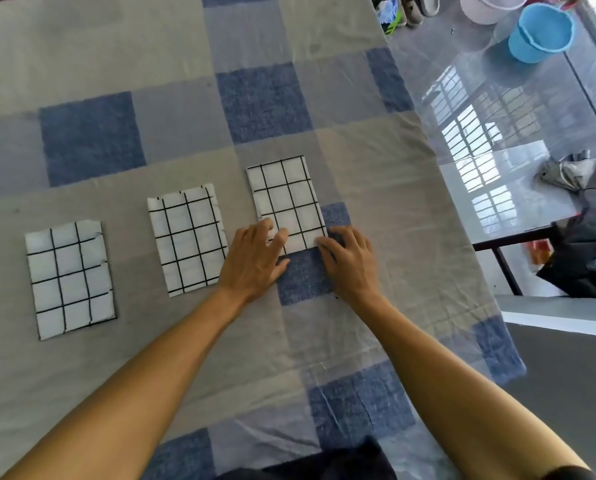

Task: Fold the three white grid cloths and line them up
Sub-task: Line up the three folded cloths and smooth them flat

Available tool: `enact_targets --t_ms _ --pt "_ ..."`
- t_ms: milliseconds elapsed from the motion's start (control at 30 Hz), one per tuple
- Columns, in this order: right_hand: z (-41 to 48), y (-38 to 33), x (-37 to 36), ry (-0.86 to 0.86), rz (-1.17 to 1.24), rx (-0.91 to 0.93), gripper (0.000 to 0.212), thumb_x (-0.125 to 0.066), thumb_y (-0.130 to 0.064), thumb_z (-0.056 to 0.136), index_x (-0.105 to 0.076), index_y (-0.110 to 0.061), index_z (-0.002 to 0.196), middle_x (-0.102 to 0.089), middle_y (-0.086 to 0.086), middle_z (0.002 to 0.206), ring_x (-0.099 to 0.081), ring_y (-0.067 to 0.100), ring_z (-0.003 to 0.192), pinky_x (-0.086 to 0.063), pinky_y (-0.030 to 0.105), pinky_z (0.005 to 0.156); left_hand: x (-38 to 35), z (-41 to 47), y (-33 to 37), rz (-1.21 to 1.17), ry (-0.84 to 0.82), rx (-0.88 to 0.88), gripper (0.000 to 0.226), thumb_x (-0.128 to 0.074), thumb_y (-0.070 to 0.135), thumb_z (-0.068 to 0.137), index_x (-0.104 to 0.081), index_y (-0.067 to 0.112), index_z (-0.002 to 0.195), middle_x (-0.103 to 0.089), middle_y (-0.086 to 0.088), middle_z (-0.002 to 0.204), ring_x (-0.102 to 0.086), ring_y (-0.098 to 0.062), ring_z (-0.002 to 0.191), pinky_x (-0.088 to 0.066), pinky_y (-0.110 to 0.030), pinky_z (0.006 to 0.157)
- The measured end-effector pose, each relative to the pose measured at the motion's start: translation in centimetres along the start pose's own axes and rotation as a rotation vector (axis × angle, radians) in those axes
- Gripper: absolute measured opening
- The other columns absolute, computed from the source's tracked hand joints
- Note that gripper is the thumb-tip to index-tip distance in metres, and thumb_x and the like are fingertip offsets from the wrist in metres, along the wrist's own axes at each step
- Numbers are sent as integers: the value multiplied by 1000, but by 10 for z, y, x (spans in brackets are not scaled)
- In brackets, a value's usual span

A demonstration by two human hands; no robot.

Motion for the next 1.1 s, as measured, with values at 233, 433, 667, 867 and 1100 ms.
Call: enact_targets --t_ms 233,433,667,867,1100 --pt "-1 -5 4 80 35 50 20 -56 -24 89 -71 -13 94 -65 9 102 -60 32 93 -49 42 78 -14 4 11 151 -72 -21 20 -55 26 88 -60 7 91 -60 -12 86 -53 -30 78 -41 -41 71" --pt "8 4 12 108 186 -131 17 -62 -15 85 -70 -11 100 -66 5 98 -58 24 91 -44 33 78 -4 8 3 -7 -34 80 28 -49 31 91 -64 8 90 -63 -10 83 -56 -27 74 -45 -39 69" --pt "65 8 3 -79 229 -376 26 -50 -35 95 -68 -17 102 -63 5 105 -53 22 98 -45 35 86 7 17 -53 -268 71 624 17 -53 21 92 -59 6 98 -57 -10 95 -50 -21 84 -39 -30 71" --pt "70 12 -3 -149 168 -487 28 -48 -38 88 -61 -19 71 -60 1 84 -54 22 82 -45 40 83 -14 3 -50 -569 37 1079 22 -53 21 91 -60 7 75 -56 2 65 -52 -14 59 -37 -25 52" --pt "39 12 3 -158 84 -451 27 -46 -36 88 -65 -17 82 -62 4 95 -53 24 89 -39 39 85 -23 -7 -38 -586 -188 1085 30 -59 19 85 -53 7 58 -50 -2 51 -49 -16 48 -34 -24 42"
Point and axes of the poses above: each hand's wrist, its own z-axis towards the middle knuckle, its own x-axis out of the back of the hand, y = z × x, the point moved 8 cm from there along z, towards the middle knuckle
